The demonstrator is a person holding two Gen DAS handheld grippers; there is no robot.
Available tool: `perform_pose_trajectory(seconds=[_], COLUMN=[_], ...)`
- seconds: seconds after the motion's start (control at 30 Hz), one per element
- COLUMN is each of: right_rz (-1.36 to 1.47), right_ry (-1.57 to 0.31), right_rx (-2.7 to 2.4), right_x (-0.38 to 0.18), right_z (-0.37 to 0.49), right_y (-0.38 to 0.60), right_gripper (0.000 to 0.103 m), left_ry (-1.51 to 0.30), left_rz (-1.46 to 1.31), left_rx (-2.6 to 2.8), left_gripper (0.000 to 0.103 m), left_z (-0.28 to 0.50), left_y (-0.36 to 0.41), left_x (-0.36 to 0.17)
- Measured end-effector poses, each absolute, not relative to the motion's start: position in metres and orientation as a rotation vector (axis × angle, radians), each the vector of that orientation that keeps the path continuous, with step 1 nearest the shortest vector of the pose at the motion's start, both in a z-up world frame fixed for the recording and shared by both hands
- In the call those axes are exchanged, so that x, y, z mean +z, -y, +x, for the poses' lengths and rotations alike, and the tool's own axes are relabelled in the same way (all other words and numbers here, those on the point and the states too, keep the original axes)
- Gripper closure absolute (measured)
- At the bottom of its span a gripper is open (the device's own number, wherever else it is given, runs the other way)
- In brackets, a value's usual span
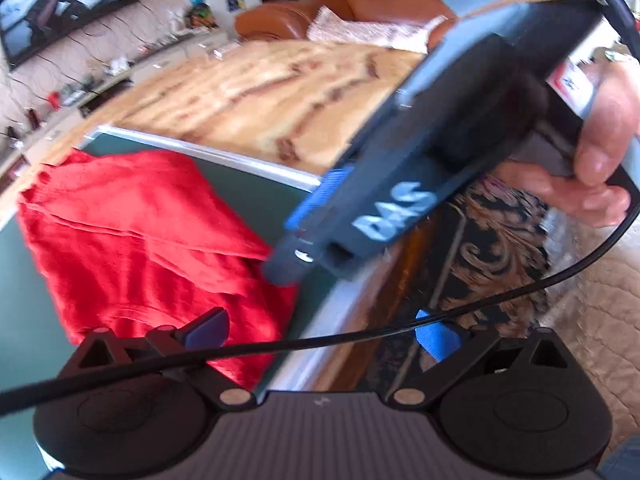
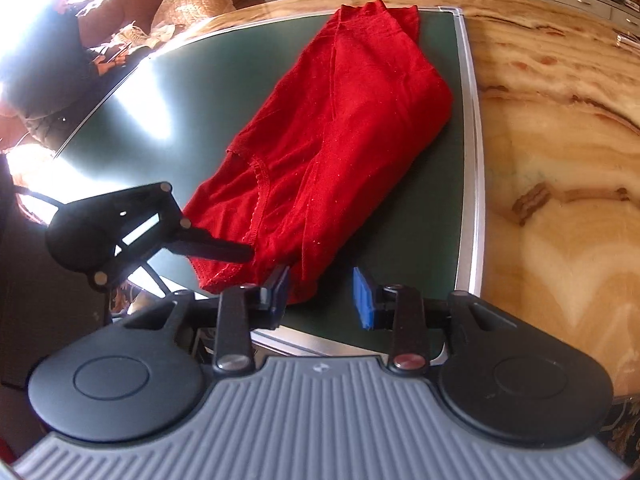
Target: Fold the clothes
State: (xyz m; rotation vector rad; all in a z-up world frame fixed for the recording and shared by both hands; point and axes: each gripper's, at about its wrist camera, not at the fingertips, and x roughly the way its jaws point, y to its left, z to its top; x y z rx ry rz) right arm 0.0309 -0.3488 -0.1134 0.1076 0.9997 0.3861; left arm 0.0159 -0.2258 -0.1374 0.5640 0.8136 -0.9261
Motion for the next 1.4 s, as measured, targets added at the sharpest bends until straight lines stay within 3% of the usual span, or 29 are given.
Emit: perform_pose_trajectory(seconds=[0.03,0.13,0.57,0.9,0.97,1.07,1.4], right_rz=[0.116,0.112,-0.074,-0.158,-0.130,-0.117,0.001], right_ry=[-1.005,-0.996,-0.921,-1.154,-1.174,-1.128,-1.013], right_rx=[0.383,0.367,0.578,0.807,0.804,0.795,0.496], right_x=[-0.116,-0.122,-0.097,-0.102,-0.098,-0.085,-0.093], right_z=[0.030,0.024,0.018,0.083,0.090,0.097,0.170], right_y=[0.348,0.343,0.326,0.317,0.319,0.329,0.359], right_gripper=[0.096,0.101,0.101,0.100,0.096,0.089,0.088], left_ry=[-0.816,-0.814,-0.816,-0.817,-0.822,-0.801,-0.719], left_rz=[0.579,0.592,0.599,0.625,0.619,0.616,0.519], left_rx=[-0.932,-0.934,-0.954,-0.939,-0.952,-0.968,-0.920], left_gripper=[0.001,0.003,0.002,0.001,0.001,0.001,0.001], left_z=[0.016,0.018,0.026,0.031,0.029,0.021,0.017], left_y=[0.229,0.235,0.245,0.251,0.247,0.243,0.241], left_x=[-0.139,-0.143,-0.153,-0.158,-0.156,-0.151,-0.138])
